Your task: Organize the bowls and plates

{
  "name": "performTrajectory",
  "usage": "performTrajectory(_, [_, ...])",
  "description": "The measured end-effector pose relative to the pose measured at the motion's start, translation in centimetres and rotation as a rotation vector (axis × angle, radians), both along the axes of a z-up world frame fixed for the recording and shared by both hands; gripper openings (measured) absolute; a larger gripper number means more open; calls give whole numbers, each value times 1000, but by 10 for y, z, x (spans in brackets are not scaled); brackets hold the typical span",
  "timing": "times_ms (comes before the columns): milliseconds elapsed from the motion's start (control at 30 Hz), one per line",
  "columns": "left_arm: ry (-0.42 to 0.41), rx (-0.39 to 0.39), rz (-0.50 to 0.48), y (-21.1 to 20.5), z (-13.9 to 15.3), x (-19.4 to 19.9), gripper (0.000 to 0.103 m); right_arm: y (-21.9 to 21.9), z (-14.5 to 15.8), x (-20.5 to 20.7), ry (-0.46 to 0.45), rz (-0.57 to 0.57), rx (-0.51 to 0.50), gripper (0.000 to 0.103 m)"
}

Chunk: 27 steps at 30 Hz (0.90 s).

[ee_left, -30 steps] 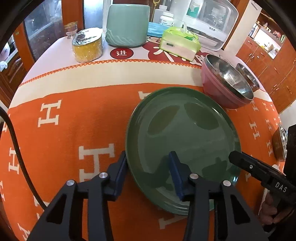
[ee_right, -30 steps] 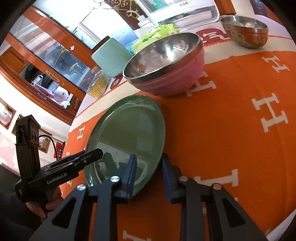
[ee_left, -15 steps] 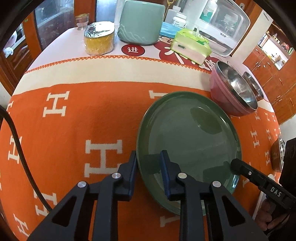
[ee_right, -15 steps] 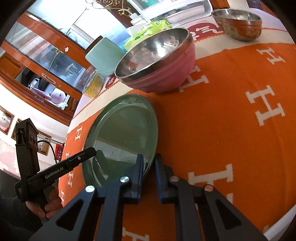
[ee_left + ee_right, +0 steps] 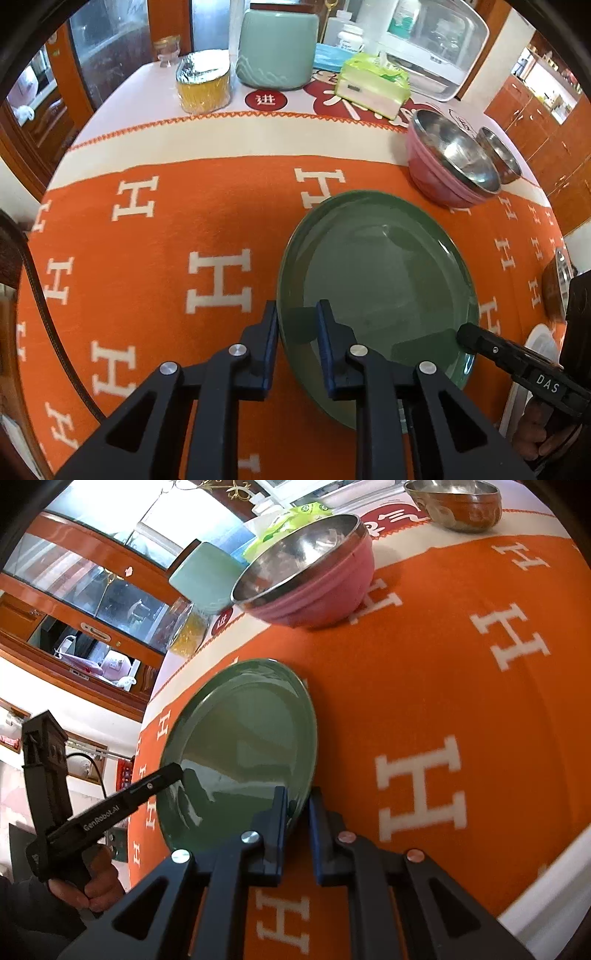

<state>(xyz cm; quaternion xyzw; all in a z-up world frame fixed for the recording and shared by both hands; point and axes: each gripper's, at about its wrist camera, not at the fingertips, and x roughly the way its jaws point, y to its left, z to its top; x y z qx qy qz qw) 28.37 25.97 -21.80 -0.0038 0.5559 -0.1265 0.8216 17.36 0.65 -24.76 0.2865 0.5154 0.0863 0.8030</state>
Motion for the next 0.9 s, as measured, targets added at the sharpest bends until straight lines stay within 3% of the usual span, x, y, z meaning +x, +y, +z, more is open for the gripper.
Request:
performTrajectory(400, [-89, -10, -9, -6, 51, -48, 17, -10, 42, -44, -84, 18, -10, 11])
performTrajectory(900, [-181, -53, -39, -34, 96, -120, 17, -32, 90, -106, -207, 43, -109, 11])
